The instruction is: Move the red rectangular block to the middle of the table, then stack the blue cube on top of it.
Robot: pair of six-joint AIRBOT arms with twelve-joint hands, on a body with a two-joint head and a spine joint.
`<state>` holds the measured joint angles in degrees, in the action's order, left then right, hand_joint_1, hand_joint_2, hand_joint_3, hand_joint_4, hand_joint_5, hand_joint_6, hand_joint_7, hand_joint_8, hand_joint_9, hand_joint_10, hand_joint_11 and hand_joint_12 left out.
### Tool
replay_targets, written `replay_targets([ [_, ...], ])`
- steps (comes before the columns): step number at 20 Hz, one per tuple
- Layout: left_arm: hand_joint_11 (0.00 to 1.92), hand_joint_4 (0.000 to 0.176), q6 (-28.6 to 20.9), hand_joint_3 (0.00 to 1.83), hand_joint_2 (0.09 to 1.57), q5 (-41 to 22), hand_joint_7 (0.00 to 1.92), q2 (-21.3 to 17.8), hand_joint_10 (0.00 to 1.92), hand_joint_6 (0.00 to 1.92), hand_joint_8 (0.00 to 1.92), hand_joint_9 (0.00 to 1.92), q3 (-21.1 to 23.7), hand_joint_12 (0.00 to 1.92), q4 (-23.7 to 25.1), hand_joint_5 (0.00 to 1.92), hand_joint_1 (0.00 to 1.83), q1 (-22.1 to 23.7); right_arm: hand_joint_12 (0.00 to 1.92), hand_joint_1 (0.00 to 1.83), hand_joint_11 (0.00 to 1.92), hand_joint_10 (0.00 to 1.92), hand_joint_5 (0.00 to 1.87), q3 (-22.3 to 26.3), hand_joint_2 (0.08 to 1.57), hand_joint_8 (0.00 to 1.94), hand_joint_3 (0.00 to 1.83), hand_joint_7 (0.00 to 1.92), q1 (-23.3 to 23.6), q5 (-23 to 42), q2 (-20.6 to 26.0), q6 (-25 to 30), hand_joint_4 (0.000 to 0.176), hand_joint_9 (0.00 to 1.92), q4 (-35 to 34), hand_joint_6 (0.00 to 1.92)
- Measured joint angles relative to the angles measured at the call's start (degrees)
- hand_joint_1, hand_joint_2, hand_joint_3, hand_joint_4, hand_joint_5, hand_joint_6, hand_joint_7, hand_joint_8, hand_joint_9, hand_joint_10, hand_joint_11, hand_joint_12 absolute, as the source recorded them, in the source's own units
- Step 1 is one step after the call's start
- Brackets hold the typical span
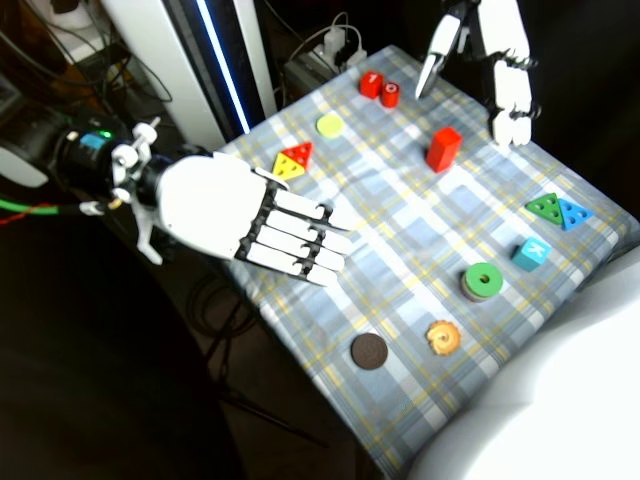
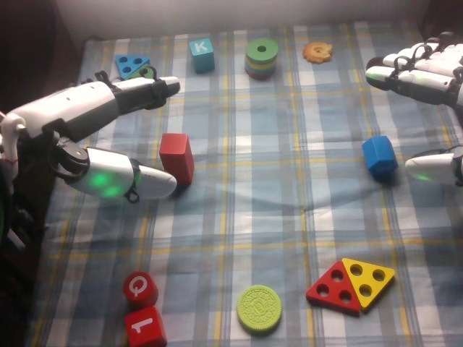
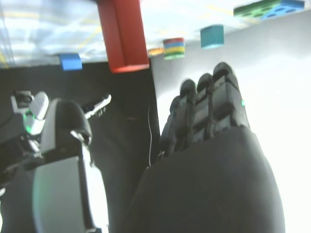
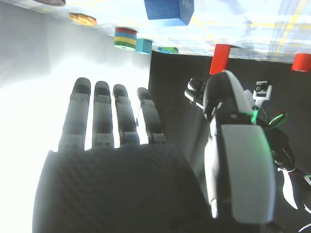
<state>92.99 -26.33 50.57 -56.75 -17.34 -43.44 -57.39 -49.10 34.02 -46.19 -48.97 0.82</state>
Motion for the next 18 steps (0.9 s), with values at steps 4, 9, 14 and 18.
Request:
replay_targets([
  [4, 0.0, 0.069, 0.0, 0.0, 1.02, 1.4, 0.24, 1.8, 0.01, 0.0, 0.0, 0.12, -1.7, 0.3, -0.5, 0.19, 0.91, 0.1, 0.0, 0.34, 0.0, 0.0, 0.0, 0.0, 1.2, 0.0, 0.01, 0.0, 0.0, 0.1, 0.0, 0.1, 0.035, 0.0, -0.2, 0.0],
  [9, 0.0, 0.061, 0.2, 0.0, 1.06, 2.5, 0.29, 3.3, 0.05, 0.01, 0.01, 0.18, -2.8, 0.55, -0.7, 0.26, 0.85, 0.4, 0.0, 0.31, 0.0, 0.0, 0.0, 0.1, 1.2, 0.0, 0.0, 0.0, 0.0, 0.6, 0.0, 0.5, 0.034, 0.0, -0.1, 0.0],
  [14, 0.0, 0.0, 1.9, 0.01, 1.21, 3.5, 0.83, 4.6, 1.32, 1.02, 1.12, 0.37, -3.8, 1.84, -1.3, 0.63, 1.14, 0.5, 0.0, 0.28, 0.0, 0.0, 0.0, 0.1, 1.19, 0.0, 0.0, 0.0, -0.1, 0.8, 0.0, 0.9, 0.05, 0.0, -0.2, 0.0],
  [18, 0.67, 0.0, 8.7, 0.0, 1.23, 4.8, 0.82, 6.8, 1.55, 1.14, 1.5, 0.72, -4.2, 1.84, -4.5, 0.73, 1.21, 1.9, 0.0, 0.27, 0.0, 0.0, 0.0, 0.1, 1.2, 0.0, 0.0, 0.0, -0.5, 2.1, 0.0, 1.9, 0.046, 0.0, -0.2, 0.0],
])
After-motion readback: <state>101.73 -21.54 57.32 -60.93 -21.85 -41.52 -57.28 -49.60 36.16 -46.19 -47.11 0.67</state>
